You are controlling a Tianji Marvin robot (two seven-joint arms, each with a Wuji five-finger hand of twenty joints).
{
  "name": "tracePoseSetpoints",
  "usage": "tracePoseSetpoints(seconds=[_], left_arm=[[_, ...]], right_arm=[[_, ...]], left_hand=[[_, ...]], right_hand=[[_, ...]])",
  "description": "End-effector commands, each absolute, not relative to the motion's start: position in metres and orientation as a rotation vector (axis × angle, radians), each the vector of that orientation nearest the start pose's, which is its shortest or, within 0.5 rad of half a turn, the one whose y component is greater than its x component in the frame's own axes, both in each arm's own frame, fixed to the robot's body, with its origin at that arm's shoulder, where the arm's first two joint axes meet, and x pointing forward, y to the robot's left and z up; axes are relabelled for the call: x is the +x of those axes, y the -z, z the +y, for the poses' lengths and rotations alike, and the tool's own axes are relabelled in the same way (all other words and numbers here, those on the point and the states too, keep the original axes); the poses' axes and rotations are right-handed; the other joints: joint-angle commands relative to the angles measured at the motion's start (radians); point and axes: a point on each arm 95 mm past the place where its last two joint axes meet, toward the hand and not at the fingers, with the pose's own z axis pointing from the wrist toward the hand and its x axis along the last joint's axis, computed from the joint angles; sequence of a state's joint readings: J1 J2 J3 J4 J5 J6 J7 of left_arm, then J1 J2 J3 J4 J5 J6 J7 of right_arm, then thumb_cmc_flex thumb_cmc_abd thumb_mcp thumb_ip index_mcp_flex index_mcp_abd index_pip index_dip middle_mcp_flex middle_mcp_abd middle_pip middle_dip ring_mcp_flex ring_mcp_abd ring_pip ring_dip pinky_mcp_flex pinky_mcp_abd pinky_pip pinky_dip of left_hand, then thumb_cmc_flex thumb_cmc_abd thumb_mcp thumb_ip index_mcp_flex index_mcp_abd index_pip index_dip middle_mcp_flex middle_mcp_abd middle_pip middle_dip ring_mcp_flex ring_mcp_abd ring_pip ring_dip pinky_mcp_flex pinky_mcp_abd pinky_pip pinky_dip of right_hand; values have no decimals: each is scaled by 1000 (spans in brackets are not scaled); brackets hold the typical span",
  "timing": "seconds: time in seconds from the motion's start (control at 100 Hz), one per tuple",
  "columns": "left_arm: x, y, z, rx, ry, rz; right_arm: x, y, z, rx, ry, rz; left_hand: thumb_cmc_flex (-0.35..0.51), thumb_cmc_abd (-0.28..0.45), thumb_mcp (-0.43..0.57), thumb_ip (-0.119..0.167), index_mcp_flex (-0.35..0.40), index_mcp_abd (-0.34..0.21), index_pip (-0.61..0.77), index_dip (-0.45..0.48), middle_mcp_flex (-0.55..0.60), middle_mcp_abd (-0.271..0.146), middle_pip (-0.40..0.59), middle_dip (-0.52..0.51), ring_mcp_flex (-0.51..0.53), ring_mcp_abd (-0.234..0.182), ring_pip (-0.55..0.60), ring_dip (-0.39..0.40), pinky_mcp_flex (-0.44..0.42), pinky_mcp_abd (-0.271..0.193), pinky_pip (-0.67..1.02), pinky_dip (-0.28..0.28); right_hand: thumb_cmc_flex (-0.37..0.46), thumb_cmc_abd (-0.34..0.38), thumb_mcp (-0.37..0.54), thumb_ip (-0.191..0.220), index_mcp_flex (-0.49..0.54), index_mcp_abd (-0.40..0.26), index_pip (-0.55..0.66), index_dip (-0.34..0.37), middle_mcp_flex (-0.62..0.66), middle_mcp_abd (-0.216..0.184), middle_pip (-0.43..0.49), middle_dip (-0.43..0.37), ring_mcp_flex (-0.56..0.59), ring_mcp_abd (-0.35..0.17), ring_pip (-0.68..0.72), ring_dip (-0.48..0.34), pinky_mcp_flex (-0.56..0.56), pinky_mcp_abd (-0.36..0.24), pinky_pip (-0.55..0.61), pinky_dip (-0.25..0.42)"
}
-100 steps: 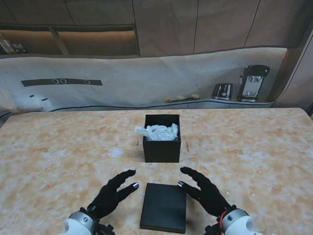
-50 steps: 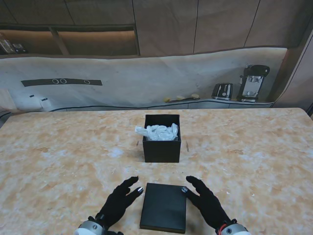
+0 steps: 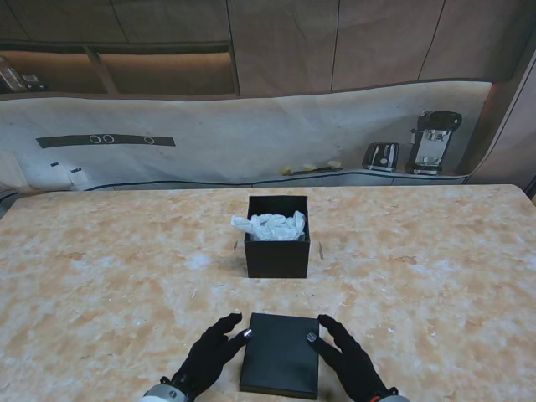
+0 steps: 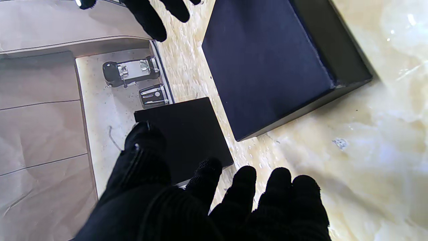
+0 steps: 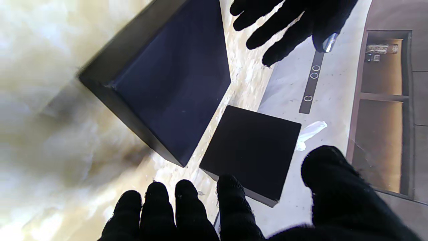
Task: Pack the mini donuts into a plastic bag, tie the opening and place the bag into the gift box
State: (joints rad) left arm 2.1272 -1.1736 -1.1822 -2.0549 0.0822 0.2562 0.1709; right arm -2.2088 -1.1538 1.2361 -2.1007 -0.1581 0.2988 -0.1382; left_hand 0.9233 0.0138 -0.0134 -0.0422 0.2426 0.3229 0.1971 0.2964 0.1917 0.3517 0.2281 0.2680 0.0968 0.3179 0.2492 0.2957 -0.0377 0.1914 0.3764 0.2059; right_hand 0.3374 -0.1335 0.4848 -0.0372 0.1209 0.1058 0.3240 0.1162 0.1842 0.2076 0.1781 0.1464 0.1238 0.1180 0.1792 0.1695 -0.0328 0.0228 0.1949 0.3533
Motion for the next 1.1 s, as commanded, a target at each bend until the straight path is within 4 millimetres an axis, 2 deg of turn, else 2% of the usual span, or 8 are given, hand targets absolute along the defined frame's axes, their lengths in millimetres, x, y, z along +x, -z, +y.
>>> tracePoseSetpoints(seconds=[0.0,0.14,0.32,0.6,0.76,1.09], left_arm=[[220,345,-75,-2538,1748,739],[219,346,-76,-2555,1716,743],[215,350,-78,-2595,1640,743],[216,350,-81,-2611,1647,717],[216,351,-84,-2631,1627,708],[218,351,-90,-2688,1613,658]], right_arm=[[201,350,59,-2582,1647,-812],[199,353,63,-2595,1627,-790],[197,357,65,-2615,1596,-790],[197,360,69,-2621,1574,-767],[198,364,72,-2636,1556,-737],[202,367,82,-2647,1542,-667]], left_hand=[[-16,43,-10,21,-20,2,17,13,-5,8,14,7,10,20,20,14,-10,-17,24,20],[-16,44,-10,21,-12,6,19,15,7,16,25,11,20,30,28,18,-9,-8,38,26],[-25,37,-11,22,-7,4,43,44,56,51,33,16,50,62,44,35,-19,23,106,57],[-18,31,-9,22,11,17,44,50,94,53,45,27,86,76,60,50,-18,35,173,85],[-16,22,-9,21,28,30,49,52,132,88,48,26,114,106,66,55,-7,76,196,94],[4,23,-5,20,44,36,51,53,168,94,57,26,148,119,74,62,16,96,217,101]], right_hand=[[-33,-16,5,-45,-21,-9,-17,-15,-23,-15,-13,-22,-22,-6,-14,-19,1,-37,-25,-16],[-36,-22,19,-47,-15,-12,-58,-19,-24,-15,-15,-22,-23,-4,-13,-18,9,-34,-45,-27],[-38,-28,30,-48,-9,-13,-89,-14,-25,-2,-18,-22,-22,6,-9,-17,17,-28,-57,-30],[-37,-35,40,-48,-3,-11,-97,-2,-23,-1,-15,-21,-21,7,-2,-13,28,-24,-58,-27],[-37,-39,51,-48,-2,-9,-95,6,-22,-2,-12,-20,-21,4,1,-11,30,-24,-58,-25],[-37,-56,83,-50,-4,-7,-80,21,-22,-8,-4,-15,-20,0,6,-9,34,-27,-57,-20]])
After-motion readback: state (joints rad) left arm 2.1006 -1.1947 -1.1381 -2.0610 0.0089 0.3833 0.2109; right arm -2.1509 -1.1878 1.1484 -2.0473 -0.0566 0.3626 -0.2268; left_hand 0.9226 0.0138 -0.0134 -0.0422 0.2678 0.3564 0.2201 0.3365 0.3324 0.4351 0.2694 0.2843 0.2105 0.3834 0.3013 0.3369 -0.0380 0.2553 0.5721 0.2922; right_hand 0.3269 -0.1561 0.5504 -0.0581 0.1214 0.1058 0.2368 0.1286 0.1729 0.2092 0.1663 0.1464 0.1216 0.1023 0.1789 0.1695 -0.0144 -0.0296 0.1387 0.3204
